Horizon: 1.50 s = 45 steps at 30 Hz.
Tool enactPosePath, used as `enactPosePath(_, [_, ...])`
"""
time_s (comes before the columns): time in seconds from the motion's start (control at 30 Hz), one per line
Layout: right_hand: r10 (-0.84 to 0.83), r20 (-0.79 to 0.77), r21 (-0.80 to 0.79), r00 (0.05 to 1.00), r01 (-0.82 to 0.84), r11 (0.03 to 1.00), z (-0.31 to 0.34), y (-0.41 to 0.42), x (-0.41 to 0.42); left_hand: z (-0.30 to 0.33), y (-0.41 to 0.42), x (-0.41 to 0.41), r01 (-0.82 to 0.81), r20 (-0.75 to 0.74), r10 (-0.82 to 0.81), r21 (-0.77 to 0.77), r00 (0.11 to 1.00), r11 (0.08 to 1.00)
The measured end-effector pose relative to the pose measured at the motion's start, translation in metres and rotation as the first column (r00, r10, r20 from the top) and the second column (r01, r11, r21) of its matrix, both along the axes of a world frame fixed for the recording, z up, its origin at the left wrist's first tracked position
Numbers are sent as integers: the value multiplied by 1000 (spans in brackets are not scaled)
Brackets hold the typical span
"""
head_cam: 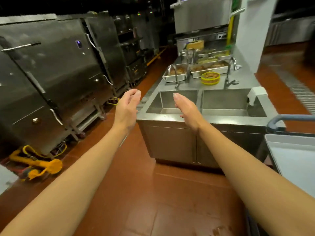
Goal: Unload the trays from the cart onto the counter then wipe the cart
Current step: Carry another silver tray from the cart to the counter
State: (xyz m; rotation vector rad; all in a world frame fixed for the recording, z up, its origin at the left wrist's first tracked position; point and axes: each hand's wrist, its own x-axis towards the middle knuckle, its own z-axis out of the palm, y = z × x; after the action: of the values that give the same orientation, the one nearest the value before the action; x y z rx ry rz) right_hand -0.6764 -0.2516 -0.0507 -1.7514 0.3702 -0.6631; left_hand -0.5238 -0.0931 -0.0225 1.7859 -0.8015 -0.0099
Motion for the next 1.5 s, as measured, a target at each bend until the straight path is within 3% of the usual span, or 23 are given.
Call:
enactPosePath(0.13, [-210,-33,3,977,211,978,-4,-81,-41,-13,-113,-5,229,-24,-229,14,973,973])
enactPosePath(0.33, [-561,-99,22,822,565,825,-17,-159,-137,-28,-274,-69,587,-159,-582,-19,798,809])
enactPosePath(0.6, [-887,-181,9,424,903,430,-20,-199,-231,-44,-426,-172,895,-143,-887,-19,439,445])
enactPosePath(0.8, [-969,-223,6,103,995,104,-28,-186,-253,-45,-493,-210,988,-152,-977,56,151,144])
enactPosePath(0.9, [-966,-257,71,-3,997,-22,-36,-167,-252,-47,-502,-231,996,-207,-978,89,29,11])
enactPosePath(1.07, [-953,-281,91,-116,985,-147,-41,-151,-262,-59,-504,-256,989,-261,-960,71,-105,-128])
enactPosePath(1.3, [-877,-422,196,-228,922,-335,-67,-162,-296,-83,-544,-287,988,-668,-737,16,-102,-152])
enactPosePath(1.5, [-777,-589,326,-223,814,-481,-118,-181,-349,-122,-585,-298,975,-759,-651,123,-26,-182])
